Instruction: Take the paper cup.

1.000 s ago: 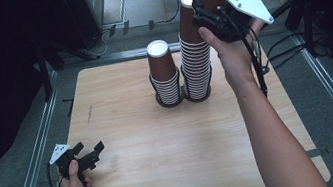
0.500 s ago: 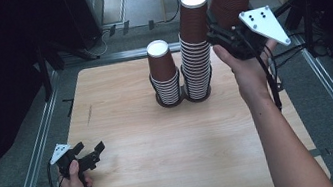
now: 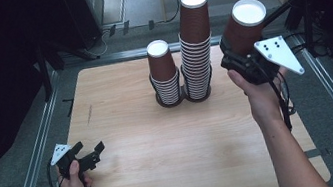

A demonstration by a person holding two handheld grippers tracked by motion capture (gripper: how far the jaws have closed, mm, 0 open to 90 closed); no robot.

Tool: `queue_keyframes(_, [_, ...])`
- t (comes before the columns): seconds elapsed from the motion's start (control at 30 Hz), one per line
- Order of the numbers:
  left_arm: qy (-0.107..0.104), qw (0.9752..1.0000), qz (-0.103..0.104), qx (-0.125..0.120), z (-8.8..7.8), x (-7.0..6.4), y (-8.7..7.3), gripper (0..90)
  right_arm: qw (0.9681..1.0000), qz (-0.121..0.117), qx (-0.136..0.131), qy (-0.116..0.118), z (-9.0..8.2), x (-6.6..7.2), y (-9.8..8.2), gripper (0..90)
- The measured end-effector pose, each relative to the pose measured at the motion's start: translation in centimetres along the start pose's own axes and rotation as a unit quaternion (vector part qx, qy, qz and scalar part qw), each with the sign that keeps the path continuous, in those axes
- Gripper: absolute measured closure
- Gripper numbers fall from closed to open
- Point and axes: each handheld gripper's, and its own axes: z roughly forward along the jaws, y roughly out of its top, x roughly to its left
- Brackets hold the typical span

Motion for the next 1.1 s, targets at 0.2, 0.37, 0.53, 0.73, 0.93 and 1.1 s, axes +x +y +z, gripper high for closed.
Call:
queue_keyframes(0.2, [0.002, 1.0, 0.002, -0.002, -0.2, 0.0, 0.1, 4.2, 0.9999, 0.008, 0.012, 0.002, -1.2, -0.3, -1.9, 12.9])
queue_keyframes(0.37, [0.002, 1.0, 0.007, -0.004, -0.3, -0.4, 0.4, 4.2, 0.9997, -0.008, 0.022, -0.003, -2.3, -0.7, -4.0, 12.9])
queue_keyframes(0.53, [-0.007, 0.9998, 0.016, -0.007, 0.0, -1.5, 1.1, 4.2, 0.999, -0.008, 0.045, 0.002, -3.5, -1.3, -6.4, 12.9])
queue_keyframes(0.73, [-0.019, 0.999, 0.035, -0.019, 0.1, -3.1, 1.8, 4.2, 0.9984, -0.001, 0.055, 0.013, -4.5, -1.7, -7.8, 12.9])
queue_keyframes(0.93, [-0.041, 0.9977, 0.048, -0.024, 1.1, -5.7, 2.7, 4.2, 0.9974, -0.005, 0.069, 0.018, -4.9, -1.8, -9.3, 12.9])
queue_keyframes(1.1, [-0.052, 0.9972, 0.048, -0.023, 2.0, -7.0, 2.9, 4.3, 0.9965, -0.014, 0.08, 0.02, -5.0, -1.8, -10.4, 12.8])
